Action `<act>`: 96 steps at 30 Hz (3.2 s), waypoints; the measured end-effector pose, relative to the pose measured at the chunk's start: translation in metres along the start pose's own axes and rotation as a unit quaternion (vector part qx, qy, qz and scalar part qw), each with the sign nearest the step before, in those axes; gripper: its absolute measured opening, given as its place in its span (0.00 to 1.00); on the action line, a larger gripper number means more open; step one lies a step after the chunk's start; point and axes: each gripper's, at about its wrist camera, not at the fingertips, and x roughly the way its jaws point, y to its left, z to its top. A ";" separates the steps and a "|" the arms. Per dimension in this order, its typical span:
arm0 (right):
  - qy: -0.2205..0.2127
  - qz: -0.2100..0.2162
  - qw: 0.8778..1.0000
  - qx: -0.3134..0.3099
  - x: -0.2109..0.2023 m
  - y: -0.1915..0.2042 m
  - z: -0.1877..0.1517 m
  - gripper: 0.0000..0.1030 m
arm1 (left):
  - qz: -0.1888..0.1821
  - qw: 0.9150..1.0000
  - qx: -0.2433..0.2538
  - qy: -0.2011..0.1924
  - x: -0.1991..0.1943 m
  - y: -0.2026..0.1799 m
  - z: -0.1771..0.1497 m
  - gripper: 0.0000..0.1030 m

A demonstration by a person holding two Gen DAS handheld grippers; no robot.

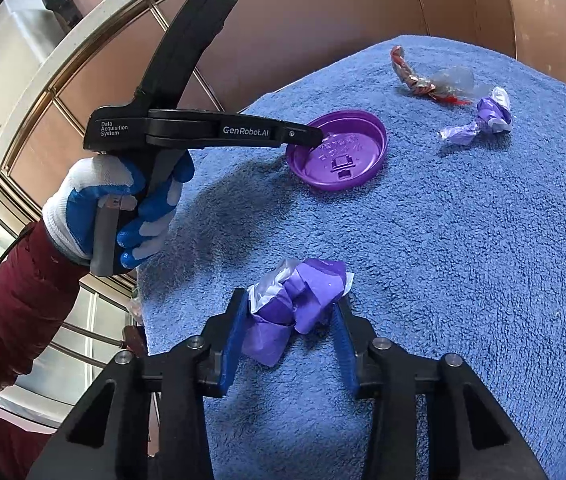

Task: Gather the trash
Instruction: 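Grasp the purple cup lid with the left gripper while the right gripper grasps the purple glove, then carry the lid and glove to the bin and open both grippers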

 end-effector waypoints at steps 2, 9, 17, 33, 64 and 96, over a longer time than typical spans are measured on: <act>-0.002 -0.002 1.000 -0.005 -0.001 0.002 -0.001 0.35 | -0.005 1.000 -0.009 -0.005 -0.006 0.002 -0.002 0.04; -0.021 0.002 1.000 -0.011 -0.019 0.004 -0.004 0.33 | -0.010 0.999 -0.036 -0.016 -0.023 0.008 -0.005 0.04; -0.060 -0.006 0.998 -0.001 -0.058 -0.001 -0.015 0.32 | -0.015 0.997 -0.063 -0.030 -0.049 0.007 -0.004 0.04; -0.187 -0.111 0.971 0.103 -0.209 -0.078 -0.075 0.32 | -0.077 0.995 -0.027 -0.050 -0.080 -0.081 0.030 0.04; -0.148 -0.426 0.838 0.307 -0.302 -0.337 -0.200 0.36 | -0.159 0.965 0.190 0.085 0.131 -0.545 0.100 0.04; -0.196 -0.462 0.819 0.279 -0.319 -0.258 -0.167 0.56 | -0.145 0.973 0.154 -0.088 0.009 -0.487 0.076 0.40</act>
